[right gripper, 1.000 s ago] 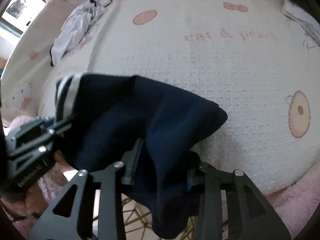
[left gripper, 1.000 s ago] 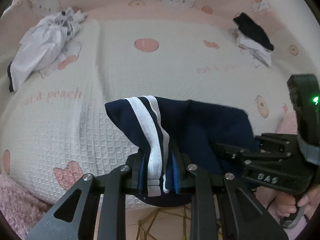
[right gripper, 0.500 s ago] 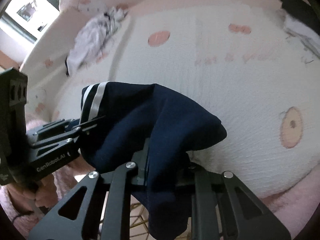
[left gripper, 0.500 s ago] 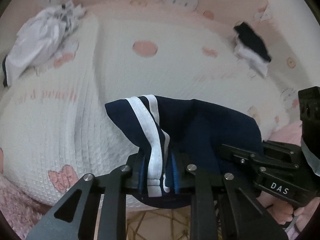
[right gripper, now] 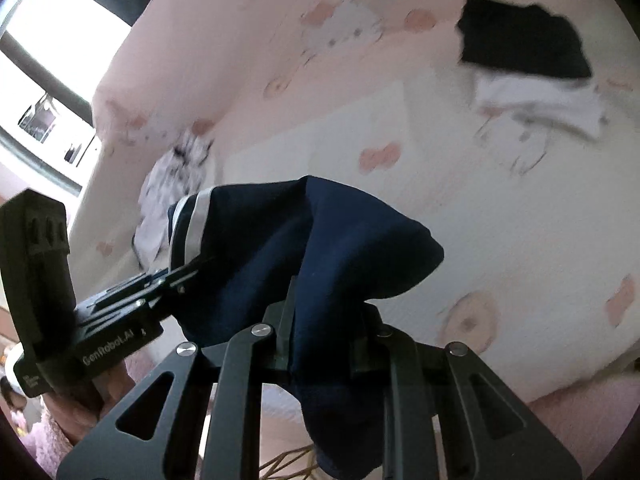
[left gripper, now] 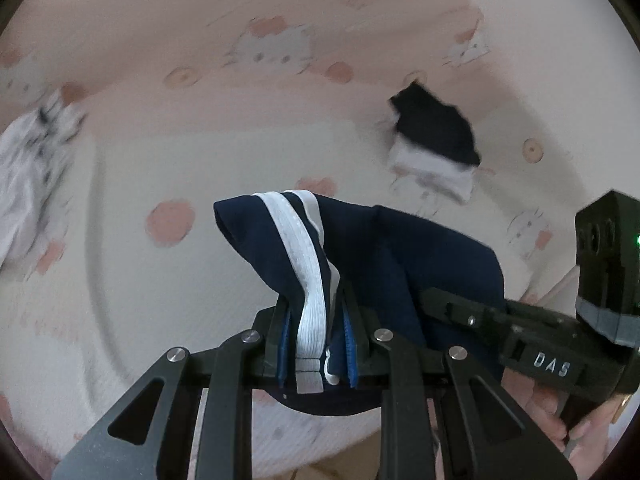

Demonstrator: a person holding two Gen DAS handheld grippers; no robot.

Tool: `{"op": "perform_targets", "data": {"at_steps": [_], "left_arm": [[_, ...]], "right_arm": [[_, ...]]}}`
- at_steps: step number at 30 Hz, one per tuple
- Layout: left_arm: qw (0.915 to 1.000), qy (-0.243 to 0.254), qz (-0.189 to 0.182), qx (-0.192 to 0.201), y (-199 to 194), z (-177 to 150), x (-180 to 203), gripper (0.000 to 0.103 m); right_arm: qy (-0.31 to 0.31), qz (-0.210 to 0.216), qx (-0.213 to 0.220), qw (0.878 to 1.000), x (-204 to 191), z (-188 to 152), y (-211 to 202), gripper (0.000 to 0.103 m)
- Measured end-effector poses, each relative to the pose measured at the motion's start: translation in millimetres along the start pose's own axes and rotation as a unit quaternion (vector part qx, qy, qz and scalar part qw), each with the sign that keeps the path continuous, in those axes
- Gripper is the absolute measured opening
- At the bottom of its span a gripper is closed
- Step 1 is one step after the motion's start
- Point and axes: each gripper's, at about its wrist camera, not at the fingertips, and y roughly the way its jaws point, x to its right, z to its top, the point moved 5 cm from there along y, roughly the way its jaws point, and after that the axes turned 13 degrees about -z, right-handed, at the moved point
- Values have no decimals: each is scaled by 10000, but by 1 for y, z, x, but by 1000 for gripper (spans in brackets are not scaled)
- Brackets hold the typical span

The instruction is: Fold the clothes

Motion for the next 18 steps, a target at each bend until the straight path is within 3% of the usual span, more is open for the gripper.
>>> {"op": "perform_targets", "data": {"at_steps": [10, 18], "left_arm": [[9965, 795, -237, 89, 86, 103, 87, 22], [9942, 869, -589, 240, 166, 179, 133, 22]], "right_arm": [[188, -432, 523, 9975, 89, 100, -18, 18], [245, -767, 806, 9935, 157, 178, -14, 18]]}}
